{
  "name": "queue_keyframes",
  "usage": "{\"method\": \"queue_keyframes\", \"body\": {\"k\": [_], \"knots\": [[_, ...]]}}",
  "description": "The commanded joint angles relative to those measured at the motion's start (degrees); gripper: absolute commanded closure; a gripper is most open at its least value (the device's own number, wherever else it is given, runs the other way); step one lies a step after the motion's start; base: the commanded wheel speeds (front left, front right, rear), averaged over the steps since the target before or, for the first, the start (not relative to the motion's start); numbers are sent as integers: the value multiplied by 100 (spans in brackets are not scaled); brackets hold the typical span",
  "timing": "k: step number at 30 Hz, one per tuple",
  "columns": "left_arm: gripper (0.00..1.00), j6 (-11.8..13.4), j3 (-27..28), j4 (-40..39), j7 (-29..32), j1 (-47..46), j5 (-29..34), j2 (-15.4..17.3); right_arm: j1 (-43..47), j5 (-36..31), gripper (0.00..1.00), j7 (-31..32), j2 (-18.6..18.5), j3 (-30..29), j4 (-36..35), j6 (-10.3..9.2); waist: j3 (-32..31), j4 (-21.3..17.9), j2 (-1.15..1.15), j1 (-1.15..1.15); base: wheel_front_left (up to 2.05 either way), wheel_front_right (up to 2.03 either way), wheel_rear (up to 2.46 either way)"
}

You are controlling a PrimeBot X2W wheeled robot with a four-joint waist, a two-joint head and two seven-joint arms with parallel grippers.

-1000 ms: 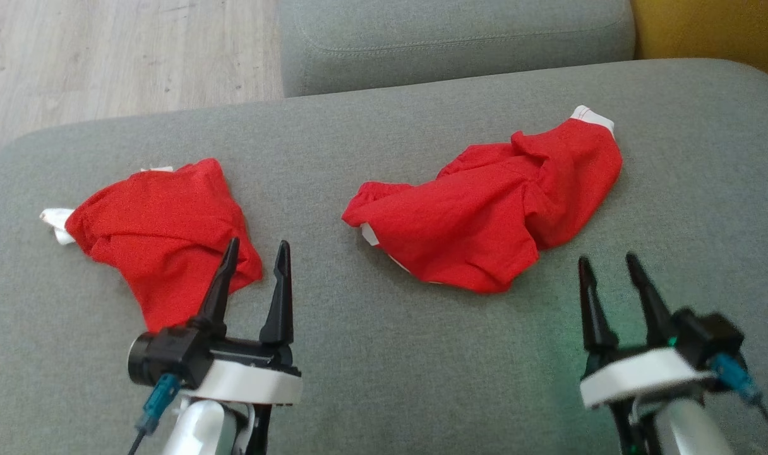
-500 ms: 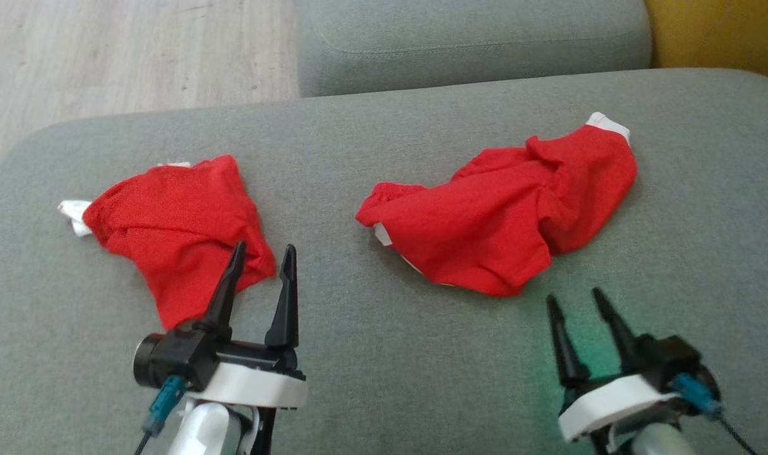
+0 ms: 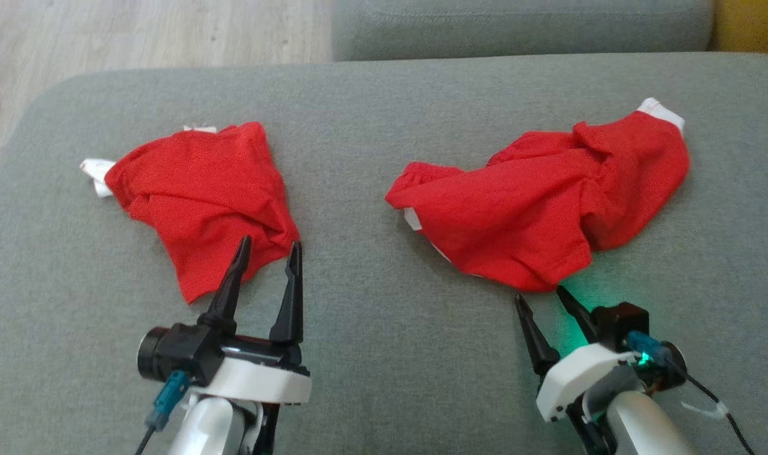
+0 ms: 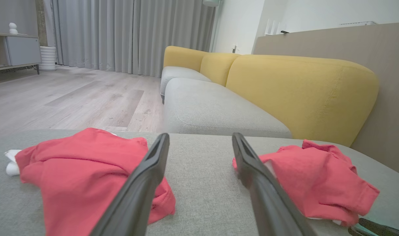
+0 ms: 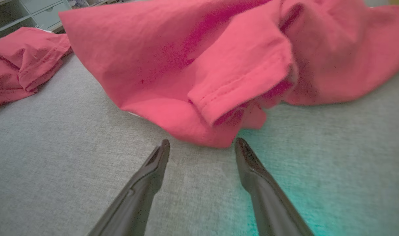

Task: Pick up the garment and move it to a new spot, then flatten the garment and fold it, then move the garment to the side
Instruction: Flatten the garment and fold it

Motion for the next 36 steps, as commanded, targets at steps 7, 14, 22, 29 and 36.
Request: {"method": "queue_keyframes", "body": {"k": [7, 14, 22, 29, 36], "knots": [[0, -33, 190, -144, -55, -338, 46, 3, -608, 30, 44, -243, -7, 357, 369, -4, 124, 112, 0, -1, 0, 0, 0], [0, -10, 307, -120, -55, -257, 69, 3, -640, -70, 100, -543, -7, 24, 369, -4, -89, -105, 0, -1, 0, 0, 0], [0, 44, 336, -162, -55, -7, -1, 3, 57, -725, 100, -231, -7, -1283, -468, -4, -500, -476, 0, -1, 0, 0, 0], [0, 92, 224, -197, -55, 51, -46, 3, 592, -1307, 66, 553, -7, -2104, -1572, -4, -623, -562, 0, -1, 0, 0, 0], [0, 94, 186, -202, -55, 71, -57, 3, 743, -1715, 0, 726, -7, -2484, -2264, -4, -626, -515, 0, -1, 0, 0, 0]]}}
